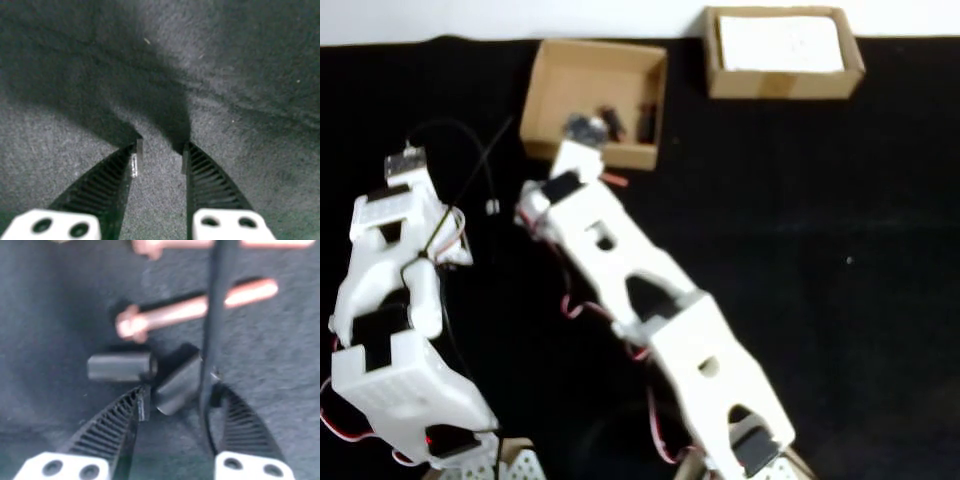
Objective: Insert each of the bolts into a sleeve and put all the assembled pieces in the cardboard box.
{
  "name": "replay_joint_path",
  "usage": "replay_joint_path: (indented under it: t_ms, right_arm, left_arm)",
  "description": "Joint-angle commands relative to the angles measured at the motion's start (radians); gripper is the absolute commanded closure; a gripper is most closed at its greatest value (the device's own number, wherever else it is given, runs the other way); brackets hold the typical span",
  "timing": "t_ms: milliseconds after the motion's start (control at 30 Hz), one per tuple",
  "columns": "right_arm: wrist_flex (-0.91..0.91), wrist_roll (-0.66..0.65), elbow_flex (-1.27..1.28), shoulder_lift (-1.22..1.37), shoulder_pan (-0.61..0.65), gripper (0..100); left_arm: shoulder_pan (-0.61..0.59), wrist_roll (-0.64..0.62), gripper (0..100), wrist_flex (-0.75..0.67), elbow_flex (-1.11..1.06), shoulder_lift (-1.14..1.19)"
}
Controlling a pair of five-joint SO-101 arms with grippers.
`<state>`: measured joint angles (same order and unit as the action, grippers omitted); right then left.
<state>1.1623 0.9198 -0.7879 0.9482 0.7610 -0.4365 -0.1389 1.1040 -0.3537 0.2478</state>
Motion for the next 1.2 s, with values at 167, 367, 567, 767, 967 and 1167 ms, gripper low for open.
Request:
replay_joint_path:
  t_ms: [167,367,567,767,967,1167]
  right_arm:
    - [0.044,0.000,-0.088,0.099,-0.064,88.1]
    - [0.246,-0.098,-0.216,0.111,-0.068,99.5]
    - [0.455,-0.199,-0.303,0.105,-0.076,99.1]
    - [0.602,-0.310,-0.328,0.074,-0.101,99.2]
    - [0.602,-0.419,0.001,-0.087,-0.008,99.2]
    - [0.598,-0.423,0.332,-0.189,0.028,87.8]
  left_arm:
    - [-0.004,-0.005,86,0.003,0.027,0.001]
    - [-0.004,-0.005,86,0.003,0.027,0.001]
    - [-0.004,-0.005,86,0.003,0.027,0.001]
    - [-0.004,-0.005,86,0.003,0.027,0.001]
    - [-0.004,0.000,86,0.003,0.027,0.001]
    - [-0.004,0.000,86,0.003,0.025,-0.001]
